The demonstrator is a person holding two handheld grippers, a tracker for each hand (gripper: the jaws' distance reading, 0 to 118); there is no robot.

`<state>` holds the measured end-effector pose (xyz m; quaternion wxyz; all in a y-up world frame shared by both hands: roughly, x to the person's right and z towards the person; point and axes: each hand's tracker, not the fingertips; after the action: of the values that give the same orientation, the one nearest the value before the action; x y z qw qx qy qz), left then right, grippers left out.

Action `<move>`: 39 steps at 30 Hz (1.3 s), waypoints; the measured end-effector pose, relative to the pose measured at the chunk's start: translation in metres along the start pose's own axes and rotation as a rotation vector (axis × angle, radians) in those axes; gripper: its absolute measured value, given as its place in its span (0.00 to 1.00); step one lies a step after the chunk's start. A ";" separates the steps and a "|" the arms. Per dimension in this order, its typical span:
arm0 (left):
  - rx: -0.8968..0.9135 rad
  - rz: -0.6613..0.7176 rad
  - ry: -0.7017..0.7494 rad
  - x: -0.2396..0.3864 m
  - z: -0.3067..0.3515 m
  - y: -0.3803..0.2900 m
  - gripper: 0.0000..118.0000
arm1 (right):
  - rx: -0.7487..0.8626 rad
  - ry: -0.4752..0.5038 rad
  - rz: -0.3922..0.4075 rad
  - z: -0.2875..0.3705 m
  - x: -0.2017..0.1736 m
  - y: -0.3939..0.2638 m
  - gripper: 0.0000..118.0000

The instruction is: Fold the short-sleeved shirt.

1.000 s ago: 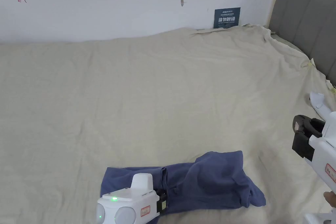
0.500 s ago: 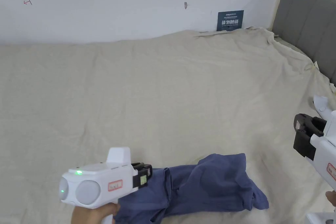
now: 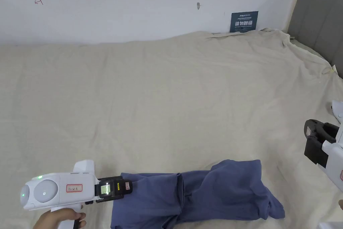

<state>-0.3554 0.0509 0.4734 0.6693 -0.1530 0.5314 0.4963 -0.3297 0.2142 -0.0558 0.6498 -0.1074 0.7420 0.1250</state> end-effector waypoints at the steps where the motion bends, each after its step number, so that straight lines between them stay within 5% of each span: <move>1: -0.010 0.023 -0.021 -0.009 -0.005 -0.003 0.82 | -0.002 0.001 0.003 -0.001 -0.001 0.000 0.00; 10: -0.077 -0.011 -0.028 -0.020 -0.033 -0.017 0.82 | -0.013 0.008 0.010 -0.003 -0.006 -0.001 0.00; 13: -0.077 -0.015 -0.060 -0.017 -0.034 -0.012 0.53 | -0.016 0.009 0.006 -0.003 -0.007 -0.003 0.00; 16: -0.084 -0.018 -0.047 -0.011 -0.043 -0.010 0.38 | -0.022 0.008 -0.001 -0.003 -0.006 -0.006 0.00; 19: -0.079 -0.028 -0.031 -0.008 -0.045 -0.011 0.11 | -0.026 0.004 -0.003 -0.002 -0.004 -0.007 0.00; 25: -0.055 -0.095 0.035 0.012 -0.034 -0.013 0.08 | -0.012 0.000 -0.012 0.001 0.000 -0.003 0.00; 39: 0.028 0.014 0.161 -0.009 0.075 -0.002 0.06 | -0.007 0.038 0.000 -0.006 -0.005 0.004 0.00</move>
<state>-0.3116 0.1000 0.5096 0.6229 -0.1793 0.5916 0.4795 -0.3356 0.2157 -0.0503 0.6353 -0.1122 0.7537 0.1256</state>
